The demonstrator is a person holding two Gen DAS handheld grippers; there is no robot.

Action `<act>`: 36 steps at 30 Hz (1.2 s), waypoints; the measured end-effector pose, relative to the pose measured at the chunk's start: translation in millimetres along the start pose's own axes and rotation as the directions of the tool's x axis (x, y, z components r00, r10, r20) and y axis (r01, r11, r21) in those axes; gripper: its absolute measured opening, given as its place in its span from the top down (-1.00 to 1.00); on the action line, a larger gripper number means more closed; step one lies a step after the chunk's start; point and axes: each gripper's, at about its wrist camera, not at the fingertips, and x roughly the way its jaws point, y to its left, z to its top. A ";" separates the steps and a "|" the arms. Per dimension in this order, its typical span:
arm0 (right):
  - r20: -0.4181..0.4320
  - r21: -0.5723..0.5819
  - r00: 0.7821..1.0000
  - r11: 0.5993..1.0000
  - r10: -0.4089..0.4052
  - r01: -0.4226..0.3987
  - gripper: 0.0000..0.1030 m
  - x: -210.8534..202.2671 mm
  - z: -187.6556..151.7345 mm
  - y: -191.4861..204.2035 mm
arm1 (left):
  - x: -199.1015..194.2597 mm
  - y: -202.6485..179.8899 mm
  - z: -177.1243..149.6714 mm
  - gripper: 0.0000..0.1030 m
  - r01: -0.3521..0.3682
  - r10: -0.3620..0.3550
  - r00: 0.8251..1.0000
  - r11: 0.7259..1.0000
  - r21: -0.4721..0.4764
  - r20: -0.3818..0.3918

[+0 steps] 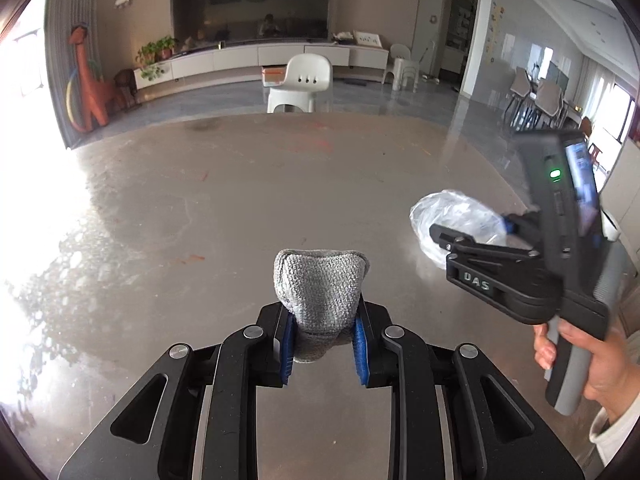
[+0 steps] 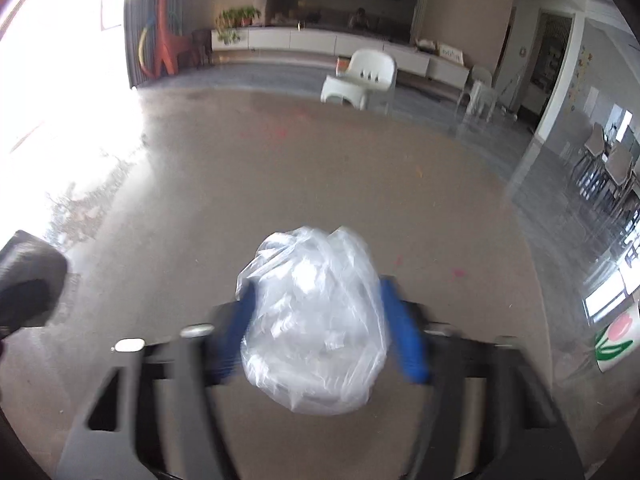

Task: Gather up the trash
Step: 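Carry the grey pouch and clear plastic bag over to the white bin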

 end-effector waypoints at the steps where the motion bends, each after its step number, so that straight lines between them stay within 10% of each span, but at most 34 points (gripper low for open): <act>1: -0.007 -0.001 1.000 1.000 0.007 -0.007 0.31 -2.5 0.0 0.2 | -1.8 -0.3 0.3 0.56 0.001 -0.001 1.000 1.000 -0.002 0.003; 5: 0.058 -0.003 0.998 1.000 0.004 -0.004 0.66 -39.2 -4.3 0.2 | -14.5 -2.7 2.8 0.56 0.013 -0.013 1.000 1.000 -0.001 0.023; 21: 0.251 0.160 0.958 0.982 -0.139 0.101 0.68 -263.0 -127.0 -67.5 | -107.0 -113.2 -20.0 0.55 0.215 -0.223 0.973 0.968 0.130 0.055; 36: 0.152 0.377 0.915 0.878 -0.373 0.295 0.67 -338.5 -254.4 -146.0 | -129.9 -286.1 -86.6 0.55 0.463 -0.457 0.883 0.818 0.341 -0.105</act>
